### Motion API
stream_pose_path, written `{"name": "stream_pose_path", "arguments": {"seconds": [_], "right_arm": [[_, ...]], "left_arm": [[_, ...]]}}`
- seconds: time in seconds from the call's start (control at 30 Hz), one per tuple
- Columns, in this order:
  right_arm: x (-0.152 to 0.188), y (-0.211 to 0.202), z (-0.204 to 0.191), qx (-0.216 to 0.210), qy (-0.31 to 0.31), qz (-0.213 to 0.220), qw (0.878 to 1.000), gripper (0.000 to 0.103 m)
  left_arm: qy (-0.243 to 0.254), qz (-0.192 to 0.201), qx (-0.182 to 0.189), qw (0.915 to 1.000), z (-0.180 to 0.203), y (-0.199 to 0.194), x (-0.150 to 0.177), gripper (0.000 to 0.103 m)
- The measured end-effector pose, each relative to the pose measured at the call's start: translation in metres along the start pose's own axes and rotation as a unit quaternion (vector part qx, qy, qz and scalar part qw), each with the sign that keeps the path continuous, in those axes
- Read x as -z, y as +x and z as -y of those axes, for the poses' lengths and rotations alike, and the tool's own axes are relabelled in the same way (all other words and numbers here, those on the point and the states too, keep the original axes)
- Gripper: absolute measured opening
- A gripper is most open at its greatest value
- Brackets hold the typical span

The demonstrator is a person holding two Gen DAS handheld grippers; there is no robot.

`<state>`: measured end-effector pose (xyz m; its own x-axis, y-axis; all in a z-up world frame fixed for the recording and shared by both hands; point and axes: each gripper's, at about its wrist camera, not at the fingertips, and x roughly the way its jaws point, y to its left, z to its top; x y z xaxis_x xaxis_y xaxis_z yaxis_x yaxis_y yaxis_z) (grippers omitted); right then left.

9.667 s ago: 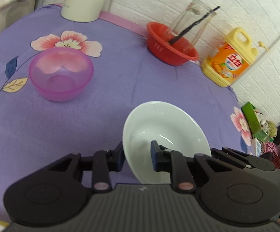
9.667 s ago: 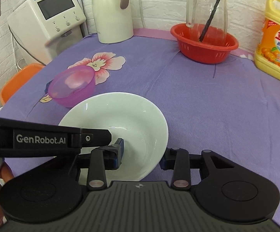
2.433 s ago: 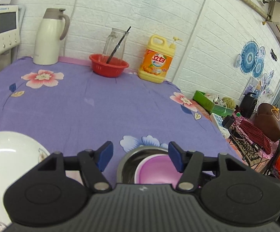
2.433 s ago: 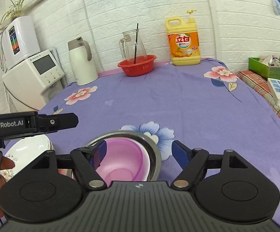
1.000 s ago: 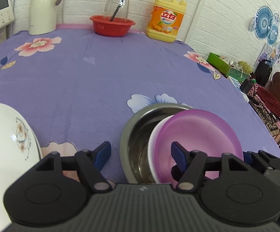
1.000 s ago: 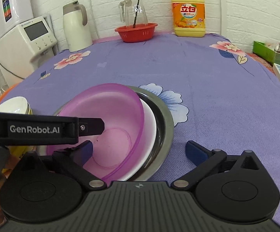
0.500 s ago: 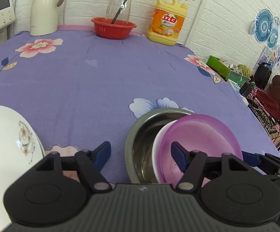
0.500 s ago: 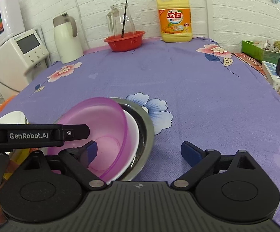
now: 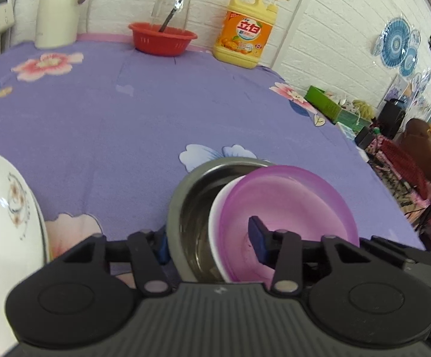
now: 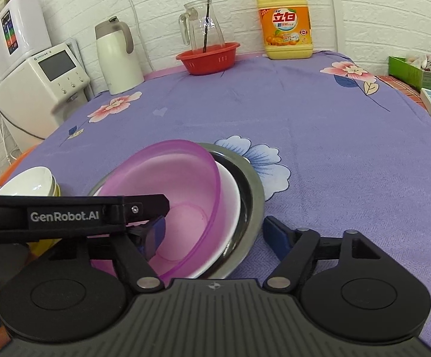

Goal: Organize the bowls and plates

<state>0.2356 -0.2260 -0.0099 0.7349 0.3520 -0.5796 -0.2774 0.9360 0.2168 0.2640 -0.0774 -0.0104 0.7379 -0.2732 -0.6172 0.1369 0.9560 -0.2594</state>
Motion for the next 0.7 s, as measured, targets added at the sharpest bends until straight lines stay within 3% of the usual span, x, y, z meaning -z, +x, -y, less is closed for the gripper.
{"name": "stream_pose_path", "arguments": {"seconds": [0.1,0.7], "right_arm": [[0.000,-0.004,-0.010,0.020,-0.012,0.003,1.000,0.103],[-0.002,-0.041,-0.050,0.016,-0.046,0.044,0.998,0.103]], "left_arm": [[0.000,0.002,-0.003,1.0000,0.002,-0.004,-0.001,0.047],[-0.018,0.059,0.007,0.9981,-0.014,-0.068,0.003,0.047]]}}
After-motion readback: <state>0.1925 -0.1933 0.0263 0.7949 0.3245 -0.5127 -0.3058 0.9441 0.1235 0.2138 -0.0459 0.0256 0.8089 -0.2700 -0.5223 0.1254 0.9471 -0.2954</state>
